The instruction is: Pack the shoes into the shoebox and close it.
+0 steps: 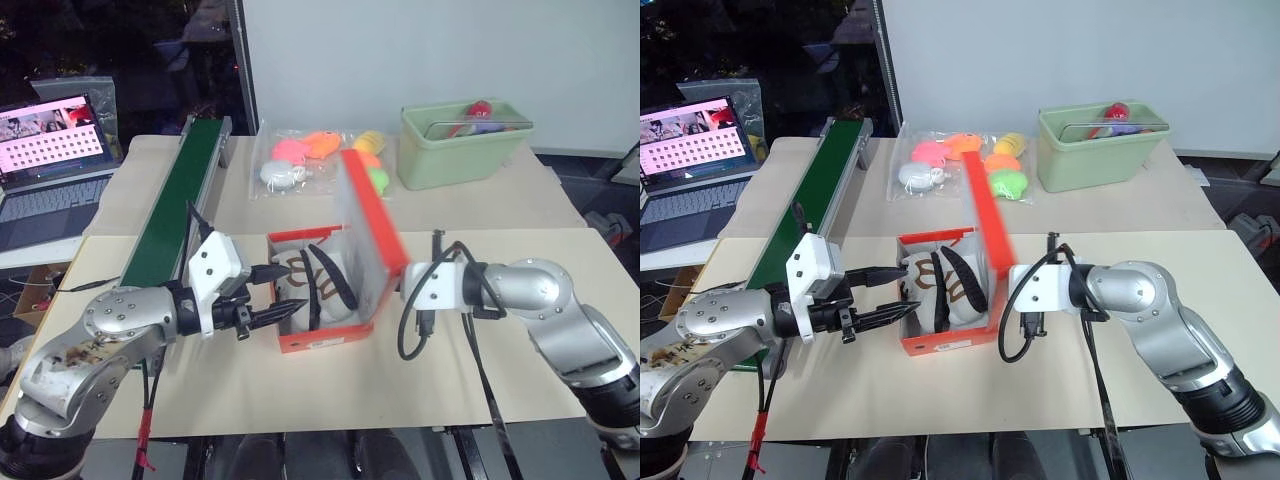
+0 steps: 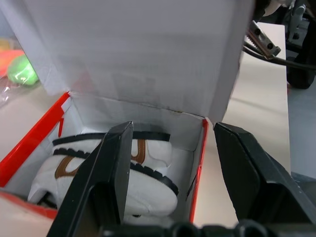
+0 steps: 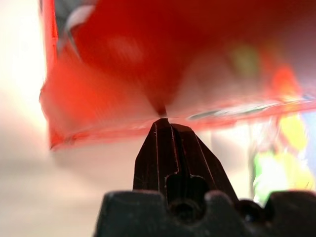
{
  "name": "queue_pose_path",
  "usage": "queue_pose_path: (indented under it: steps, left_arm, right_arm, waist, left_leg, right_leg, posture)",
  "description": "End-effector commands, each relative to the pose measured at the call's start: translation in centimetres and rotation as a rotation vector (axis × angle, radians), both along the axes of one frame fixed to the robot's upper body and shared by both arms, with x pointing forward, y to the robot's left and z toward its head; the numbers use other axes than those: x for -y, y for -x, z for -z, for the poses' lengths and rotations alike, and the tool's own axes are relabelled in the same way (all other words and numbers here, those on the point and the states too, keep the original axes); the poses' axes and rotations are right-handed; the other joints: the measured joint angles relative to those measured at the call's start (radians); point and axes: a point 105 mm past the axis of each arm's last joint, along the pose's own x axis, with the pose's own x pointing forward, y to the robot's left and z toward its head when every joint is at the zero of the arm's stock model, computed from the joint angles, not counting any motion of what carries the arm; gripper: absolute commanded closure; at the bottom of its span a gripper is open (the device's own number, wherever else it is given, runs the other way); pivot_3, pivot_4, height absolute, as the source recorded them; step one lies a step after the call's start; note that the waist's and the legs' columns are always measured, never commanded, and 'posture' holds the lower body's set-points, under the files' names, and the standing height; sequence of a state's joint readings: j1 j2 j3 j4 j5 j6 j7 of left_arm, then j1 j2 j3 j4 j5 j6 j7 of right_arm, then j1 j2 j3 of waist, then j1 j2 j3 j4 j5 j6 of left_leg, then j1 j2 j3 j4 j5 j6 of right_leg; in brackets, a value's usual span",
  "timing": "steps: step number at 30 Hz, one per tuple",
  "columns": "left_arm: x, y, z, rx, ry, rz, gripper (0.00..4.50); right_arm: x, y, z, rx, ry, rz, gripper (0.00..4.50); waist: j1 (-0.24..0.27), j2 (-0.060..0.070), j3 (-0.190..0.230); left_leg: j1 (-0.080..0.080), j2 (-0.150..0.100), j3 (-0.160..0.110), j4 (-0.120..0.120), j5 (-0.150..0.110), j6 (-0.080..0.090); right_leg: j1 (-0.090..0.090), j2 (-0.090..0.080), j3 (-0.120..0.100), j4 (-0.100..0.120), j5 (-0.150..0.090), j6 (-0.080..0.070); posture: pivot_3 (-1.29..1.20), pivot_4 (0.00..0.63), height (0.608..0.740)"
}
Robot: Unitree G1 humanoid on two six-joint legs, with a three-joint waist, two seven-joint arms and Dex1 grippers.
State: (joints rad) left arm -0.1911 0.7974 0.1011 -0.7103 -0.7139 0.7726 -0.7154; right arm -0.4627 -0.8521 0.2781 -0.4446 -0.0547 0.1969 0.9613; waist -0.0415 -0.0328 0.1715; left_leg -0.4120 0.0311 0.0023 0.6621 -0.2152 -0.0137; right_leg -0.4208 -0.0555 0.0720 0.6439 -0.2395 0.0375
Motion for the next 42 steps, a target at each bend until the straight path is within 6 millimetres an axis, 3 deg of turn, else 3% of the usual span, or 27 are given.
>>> queue_pose_path:
  steps: [1,6,13,20,25,30,34,42]
  left_arm:
    - [-0.4,0.4,-0.9,0.037,-0.017,0.011,1.75]
    - [-1.2,0.6,-1.2,0.037,-0.037,-0.005,1.75]
    - [-2.0,1.7,-0.7,0.005,-0.081,0.002,1.75]
    - [-3.2,2.0,-0.8,-0.024,-0.117,-0.010,1.75]
    - [-2.6,2.2,-0.2,-0.041,-0.113,-0.003,1.75]
    - [-2.2,2.1,-0.5,-0.032,-0.109,0.002,1.75]
    - [-2.3,2.0,-0.6,-0.030,-0.108,-0.008,1.75]
    - [-2.6,1.8,-0.7,-0.018,-0.110,-0.039,1.75]
  right_arm:
    - [-2.6,0.8,-2.0,0.057,-0.057,-0.093,4.45]
    - [-4.1,0.9,-1.6,-0.014,-0.122,-0.117,4.45]
    - [-4.4,-0.2,-0.2,-0.284,-0.273,-0.037,4.45]
    - [-6.1,-1.9,-0.6,-0.345,-0.364,-0.006,4.45]
    - [-8.9,-3.7,-1.9,-0.430,-0.548,0.049,4.45]
    - [-9.7,-4.6,1.0,-0.492,-0.479,0.118,4.45]
    - [-8.7,-4.7,3.8,-0.542,-0.378,0.167,4.45]
    - [-7.9,-4.5,6.7,-0.540,-0.225,0.198,4.45]
  waist:
    - [0.000,0.000,0.000]
    - [0.000,-0.001,0.000]
    - [0.000,-0.002,0.000]
    - [-0.005,-0.002,0.000]
    - [-0.004,-0.002,0.000]
    - [0.006,-0.002,-0.001]
    - [0.002,-0.002,-0.001]
    - [-0.005,-0.003,-0.001]
  left_leg:
    - [0.000,0.000,0.000,0.000,0.000,0.000]
    - [0.000,0.000,-0.001,0.000,0.000,0.000]
    - [0.001,0.000,-0.001,0.000,0.000,0.000]
    - [0.001,0.001,0.000,0.000,0.000,0.000]
    - [0.001,0.001,-0.001,0.000,0.000,0.000]
    - [0.000,0.000,-0.001,0.000,0.000,0.000]
    - [0.000,0.000,-0.001,0.000,0.000,0.000]
    - [0.001,0.001,-0.001,0.000,0.000,0.000]
  right_leg:
    - [0.000,0.000,0.000,0.000,0.000,0.000]
    - [0.000,0.000,-0.001,0.002,0.000,-0.001]
    - [0.000,0.000,-0.001,0.002,0.000,-0.001]
    - [-0.001,0.000,-0.001,0.002,0.000,-0.002]
    - [-0.001,0.001,-0.001,0.004,0.000,-0.002]
    - [-0.001,-0.001,-0.002,0.003,0.000,-0.003]
    - [-0.002,-0.001,-0.002,0.003,0.001,-0.003]
    - [-0.001,0.000,-0.002,0.004,0.001,-0.003]
  posture:
    - [0.00,0.150,0.729]
    - [0.00,0.150,0.729]
    - [0.00,0.150,0.729]
    - [0.00,0.150,0.729]
    - [0.00,0.150,0.729]
    - [0.00,0.150,0.729]
    - [0.00,0.150,0.729]
    - [0.00,0.150,0.729]
